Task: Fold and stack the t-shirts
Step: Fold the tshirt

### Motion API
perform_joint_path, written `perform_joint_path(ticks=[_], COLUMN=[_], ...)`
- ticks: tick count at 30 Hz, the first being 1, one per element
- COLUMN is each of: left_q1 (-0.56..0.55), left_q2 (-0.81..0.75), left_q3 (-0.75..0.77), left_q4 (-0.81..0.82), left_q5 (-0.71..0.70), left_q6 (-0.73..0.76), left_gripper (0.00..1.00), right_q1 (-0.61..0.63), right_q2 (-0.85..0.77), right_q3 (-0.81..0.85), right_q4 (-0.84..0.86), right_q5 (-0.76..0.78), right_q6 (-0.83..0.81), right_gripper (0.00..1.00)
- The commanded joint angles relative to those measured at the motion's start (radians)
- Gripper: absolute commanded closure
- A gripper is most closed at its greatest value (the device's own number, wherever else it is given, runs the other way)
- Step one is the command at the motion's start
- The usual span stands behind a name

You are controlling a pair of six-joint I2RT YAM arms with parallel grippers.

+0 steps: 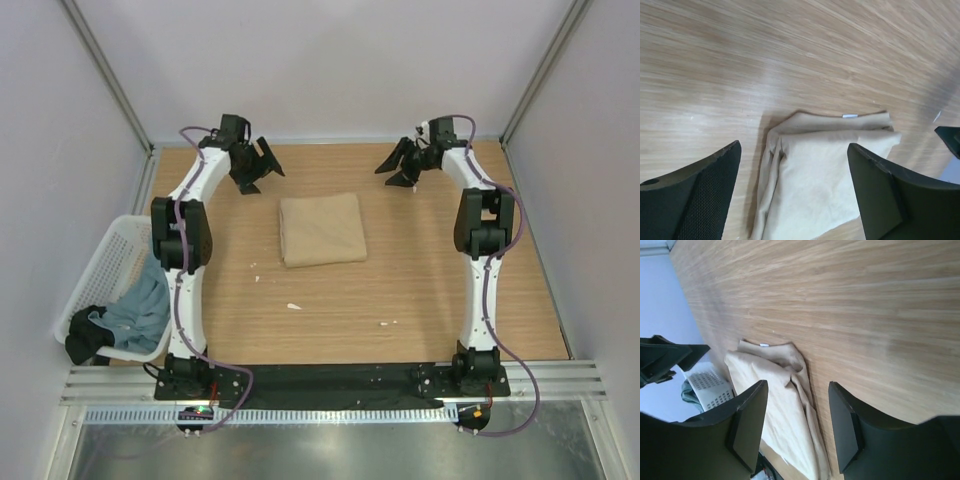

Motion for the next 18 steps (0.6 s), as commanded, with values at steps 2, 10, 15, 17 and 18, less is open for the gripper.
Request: perform_joint_path(ticks=[2, 10, 15, 17, 18], left_q1=[-0.014, -0.073, -0.102, -0.102, -0.102], left_q2=[-0.194, -0.311, -0.279, -0.31, -0.325], left_q3=[-0.045, -0.336, -0.345, -0.355, -0.371], left_q4=[0.027, 0.231, 0.238, 0.246, 0.247], left_q5=[-0.038, 0.101, 0.042, 0.044, 0.042], left_q6=[0.087, 0.113, 0.181, 0.181, 0.178], left_gripper=[0.16, 0.24, 0.2, 0.22, 0.23], right_q1=[0.048, 0.102, 0.131, 0.133, 0.131], right_q2=[-0.185, -0.254, -0.19, -0.15, -0.136], right_q3=[-0.088, -0.292, -0.225, -0.19, -0.168], right_q4=[0.009, 0.153, 0.089, 0.039, 0.01], right_q5=[-0.009, 0.01, 0.04, 0.074, 0.076], right_q6=[-0.102, -0.194, -0.342, -0.439, -0.462], right_gripper=[0.42, 0.24, 0.24, 0.23, 0.22])
